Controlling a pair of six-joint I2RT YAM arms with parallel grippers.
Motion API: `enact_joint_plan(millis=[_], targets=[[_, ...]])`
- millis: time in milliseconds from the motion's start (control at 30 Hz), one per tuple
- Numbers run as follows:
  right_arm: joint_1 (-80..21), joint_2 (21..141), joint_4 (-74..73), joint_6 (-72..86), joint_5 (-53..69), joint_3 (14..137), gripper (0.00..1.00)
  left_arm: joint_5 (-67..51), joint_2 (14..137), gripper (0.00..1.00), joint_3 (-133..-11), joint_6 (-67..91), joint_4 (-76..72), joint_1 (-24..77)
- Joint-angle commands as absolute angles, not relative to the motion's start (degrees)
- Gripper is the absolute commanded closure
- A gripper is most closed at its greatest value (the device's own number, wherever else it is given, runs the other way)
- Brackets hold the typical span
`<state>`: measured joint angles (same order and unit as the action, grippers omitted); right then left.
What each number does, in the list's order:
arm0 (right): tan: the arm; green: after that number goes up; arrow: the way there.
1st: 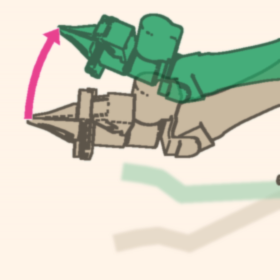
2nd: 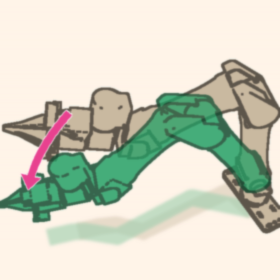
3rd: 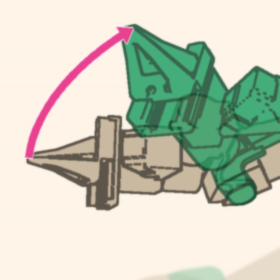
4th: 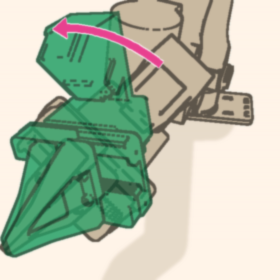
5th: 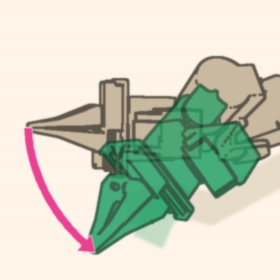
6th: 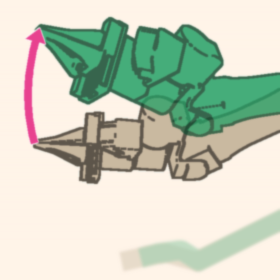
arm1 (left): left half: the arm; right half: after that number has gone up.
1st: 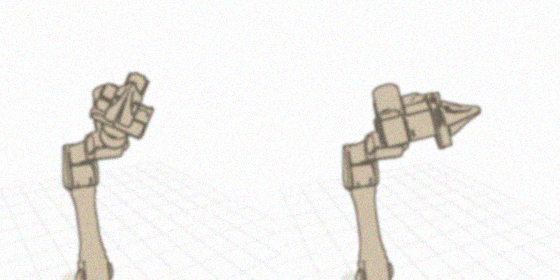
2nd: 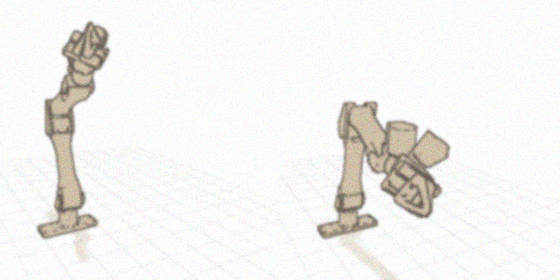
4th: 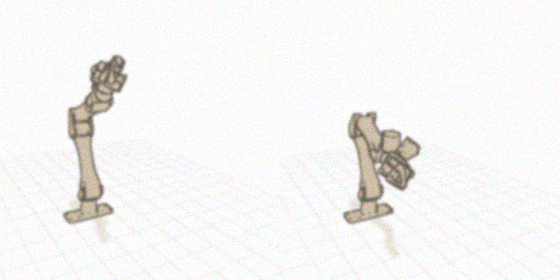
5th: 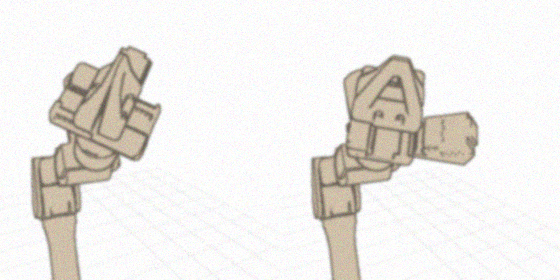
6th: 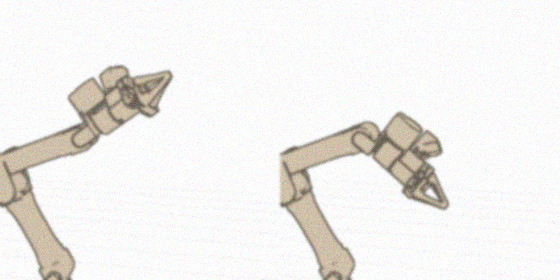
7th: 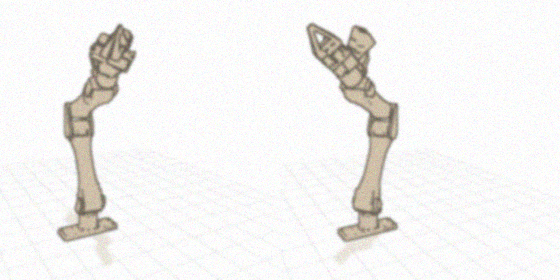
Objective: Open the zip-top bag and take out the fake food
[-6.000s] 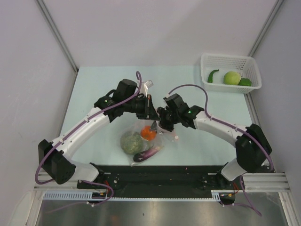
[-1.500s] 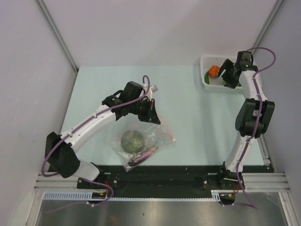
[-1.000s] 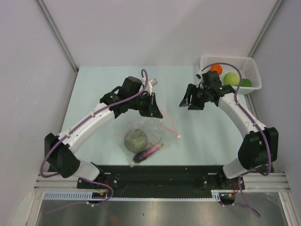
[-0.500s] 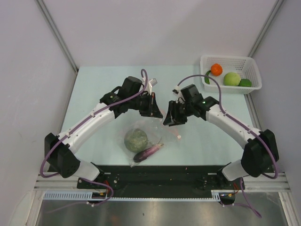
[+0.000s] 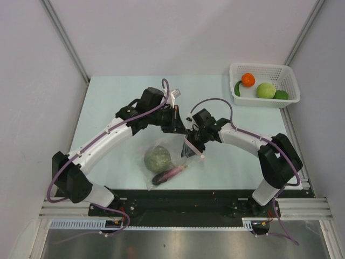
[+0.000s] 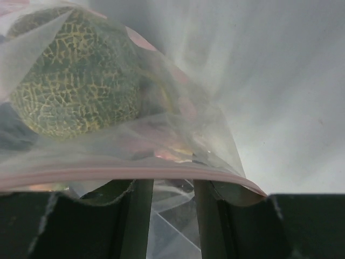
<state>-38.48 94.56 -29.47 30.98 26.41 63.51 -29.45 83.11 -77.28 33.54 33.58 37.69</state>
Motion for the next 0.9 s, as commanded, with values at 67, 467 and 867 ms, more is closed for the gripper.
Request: enact_joint_plan(millis=[67, 467, 867], targets=[[-39.55, 97.64, -26.63, 30.32, 25.22, 62.05, 0.61, -31.46, 83.58, 1.0, -77.34, 34.63, 29.44, 37.44], [-41.75, 100.63, -30.06, 29.01, 20.74, 61.61, 0.6, -32.08, 84.2, 1.0, -73.04, 33.58, 28.39, 37.79], [-42.98, 102.22, -30.94, 27.07, 19.86, 59.5, 0.51, -32.52, 84.64, 1.0, -68.65, 32.17, 27.42, 37.79]])
